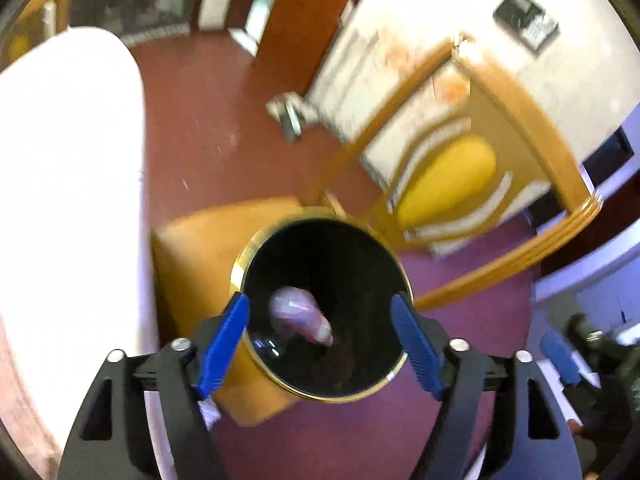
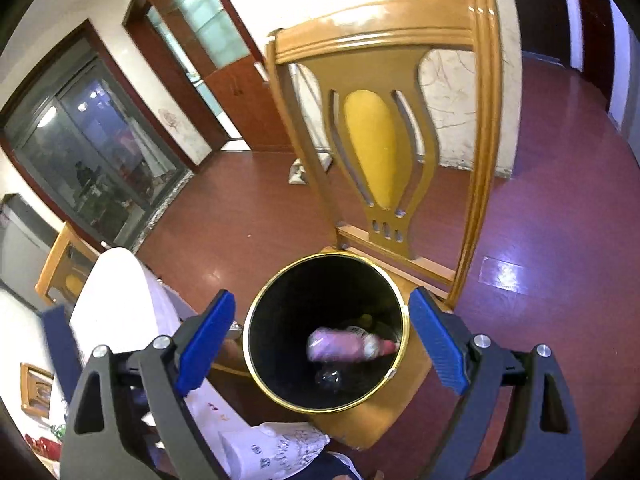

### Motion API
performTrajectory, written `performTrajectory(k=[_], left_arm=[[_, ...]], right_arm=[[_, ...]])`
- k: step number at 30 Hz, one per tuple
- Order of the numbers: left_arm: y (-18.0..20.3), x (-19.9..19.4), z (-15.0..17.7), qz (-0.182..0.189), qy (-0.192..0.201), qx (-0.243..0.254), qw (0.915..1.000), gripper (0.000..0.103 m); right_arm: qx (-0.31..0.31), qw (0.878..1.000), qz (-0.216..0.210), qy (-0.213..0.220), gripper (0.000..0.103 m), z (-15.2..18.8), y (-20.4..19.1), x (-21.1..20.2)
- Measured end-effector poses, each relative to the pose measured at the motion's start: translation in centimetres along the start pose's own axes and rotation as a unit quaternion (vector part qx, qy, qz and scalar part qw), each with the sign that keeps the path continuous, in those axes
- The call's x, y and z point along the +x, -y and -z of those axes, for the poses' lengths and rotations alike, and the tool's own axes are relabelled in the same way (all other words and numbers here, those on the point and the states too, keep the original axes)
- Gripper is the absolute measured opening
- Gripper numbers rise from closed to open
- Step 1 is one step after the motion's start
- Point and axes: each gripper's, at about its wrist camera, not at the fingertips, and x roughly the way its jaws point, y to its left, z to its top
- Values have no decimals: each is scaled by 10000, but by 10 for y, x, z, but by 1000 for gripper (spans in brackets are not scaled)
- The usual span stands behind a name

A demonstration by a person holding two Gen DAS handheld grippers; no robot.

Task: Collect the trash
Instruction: 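Drop the pink bottle into the black bin with the left tool, then grasp the bubble wrap with left tool while right grasps the clear plastic cup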

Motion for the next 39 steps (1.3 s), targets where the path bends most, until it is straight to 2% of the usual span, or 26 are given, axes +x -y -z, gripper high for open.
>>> performTrajectory(k=[5, 7, 8, 10, 12, 16, 20, 23, 26, 29, 33, 34, 36, 38, 39], left_arm=[[-27, -81, -4, -119, 951, -20, 9954, 88], [-46, -115, 0, -234, 1323, -1, 9909, 92], [-53, -129, 0, -291, 1442, 8, 9891, 97], [-69, -161, 9, -425, 1742, -18, 9838, 97], [-90, -193, 18, -691, 2005, -52, 9772, 97], [-129, -237, 36, -1280, 2213, -61, 9667, 97], [-177, -286, 67, -1903, 2443, -241, 9505, 97], [-219, -331, 98, -2341, 2577, -466, 9363, 97], [-258, -370, 127, -2732, 2657, -807, 9210, 97], [-295, -403, 156, -3156, 2759, -1136, 9008, 97], [-335, -437, 187, -3394, 2852, -1501, 8837, 97], [-340, -442, 191, -3417, 2869, -1548, 8814, 97], [-352, -451, 200, -3508, 2822, -1591, 8786, 97], [-358, -454, 204, -3536, 2726, -1587, 8806, 97], [-365, -458, 208, -3499, 2715, -1602, 8821, 97]], right_arm=[[-369, 9987, -159, 325, 91, 13, -43, -24], [-519, 9970, -158, 552, 99, 22, -63, -39], [-582, 9962, -171, 626, 99, 26, -70, -44], [-789, 9935, -254, 786, 99, 39, -91, -58], [-1000, 9902, -404, 892, 99, 53, -113, -69], [-1505, 9797, -893, 977, 99, 86, -169, -87], [-1885, 9677, -1467, 804, 99, 118, -220, -97], [-2310, 9536, -1842, 582, 99, 145, -263, -104], [-2720, 9389, -2070, 403, 99, 172, -297, -111], [-3090, 9242, -2227, 266, 99, 199, -328, -120], [-3497, 9039, -2459, 134, 99, 228, -361, -133], [-3632, 8949, -2594, 48, 99, 234, -368, -136], [-3995, 8640, -3052, -274, 99, 246, -382, -135], [-4749, 7864, -3789, -1114, 99, 258, -407, -122], [-5095, 7524, -3927, -1417, 98, 266, -418, -115]])
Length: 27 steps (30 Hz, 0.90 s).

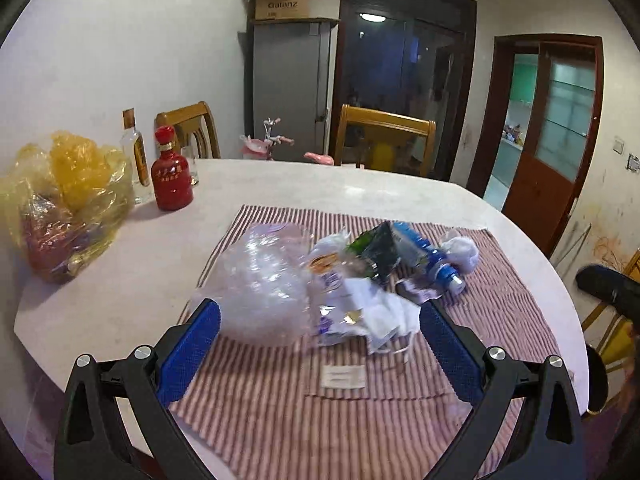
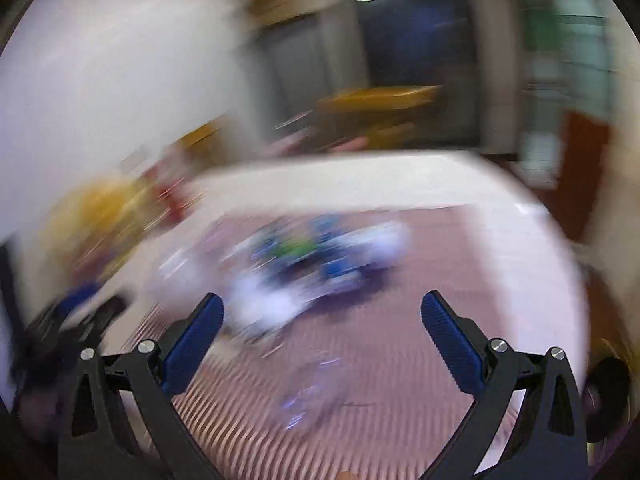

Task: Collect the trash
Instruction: 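Grasp the bubble wrap with left tool while right grasps the clear plastic cup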

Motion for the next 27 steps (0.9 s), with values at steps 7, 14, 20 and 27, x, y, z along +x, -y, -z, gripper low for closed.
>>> performTrajectory(k=[7, 14, 20, 27], left_arm=[[-20, -1, 12, -133, -2, -193, 9997, 97], [-16, 0, 10, -255, 7, 50, 9997, 97], [-15, 6, 6, -300, -30, 91, 9995, 97], [-20, 6, 7, -457, -33, 65, 9989, 97]], right_arm=[[-1381, 9695, -887, -1819, 98, -1, 10, 87], [-1726, 9444, -1329, -2464, 96, 7, 5, 123], [-1903, 9213, -1444, -3068, 78, 15, 6, 150], [-1384, 9115, -1942, -3351, 26, 24, 10, 137]])
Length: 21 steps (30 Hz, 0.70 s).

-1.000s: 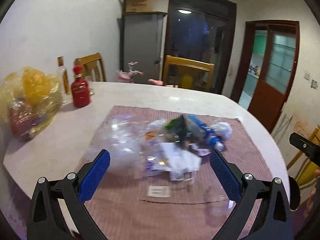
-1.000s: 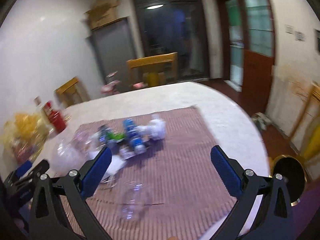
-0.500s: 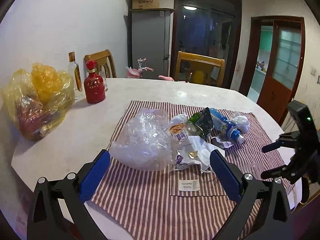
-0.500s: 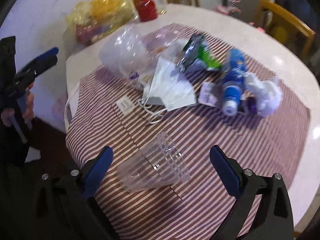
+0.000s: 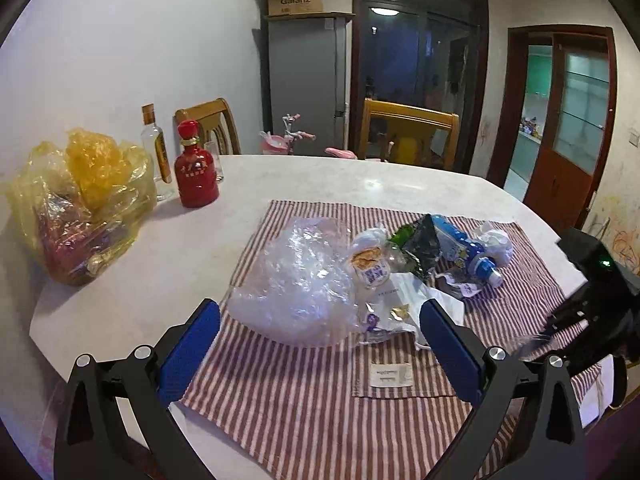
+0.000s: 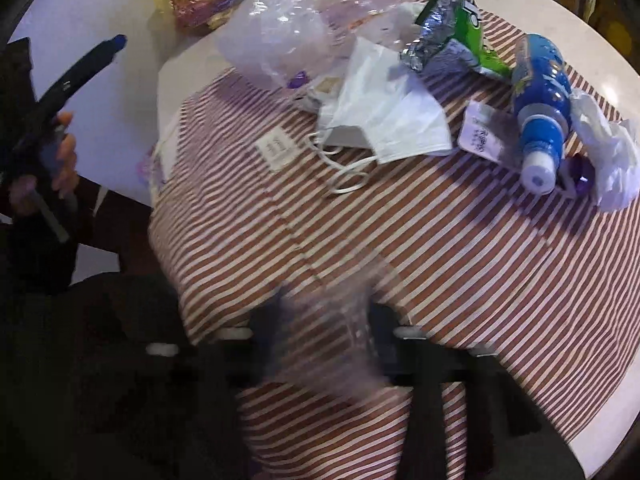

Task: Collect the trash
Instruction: 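Grasp the bubble wrap with left tool while right grasps the clear plastic cup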

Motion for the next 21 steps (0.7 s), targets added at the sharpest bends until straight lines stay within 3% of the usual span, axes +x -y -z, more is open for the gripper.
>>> performTrajectory(k=[4, 7, 12, 21], left_arm=[[-8, 1, 0, -125, -6, -57, 9999, 97], [-13, 1, 1, -215, -7, -70, 9997, 97], [-22, 14, 4, -279, -164, -137, 9994, 97], [-31, 108, -28, 212, -877, -7, 9959, 97]], right_arm=[[401, 9982, -343, 273, 8, 13, -1, -13], [741, 9937, -559, 622, 8, 18, 1, -27], [915, 9855, -414, 1369, 8, 26, -15, -52], [1054, 9749, -310, 1935, 9, 23, -28, -61]])
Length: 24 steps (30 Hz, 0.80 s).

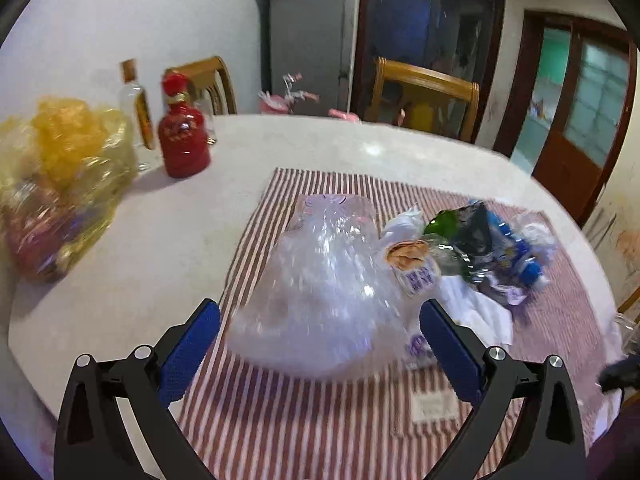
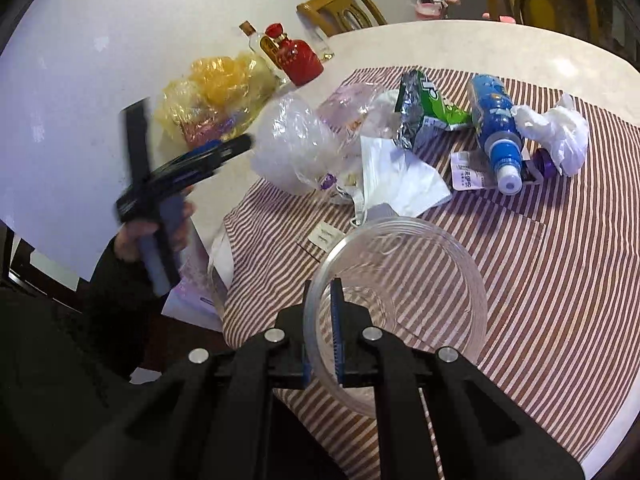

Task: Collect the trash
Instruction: 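Grasp the bubble wrap with left tool while right grasps the clear plastic cup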

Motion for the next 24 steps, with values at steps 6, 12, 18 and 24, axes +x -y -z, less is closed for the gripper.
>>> performTrajectory(k=[6, 12, 18, 24], left_arm=[[2, 66, -4, -285, -1023, -19, 9943, 97], [-9, 76, 7, 110, -1120, -393, 9929, 41], [-12, 40, 0, 85, -531, -413, 9977, 21], [5, -33, -11, -13, 436, -227, 9988, 20]], right_arm=[[0, 9999, -52, 149, 9, -3, -5, 0], [-44, 9997, -20, 257, 10, -5, -9, -9], [-11, 9993, -23, 369, 10, -2, -9, -16], [33, 9980, 38, 630, 10, 4, -11, -28]])
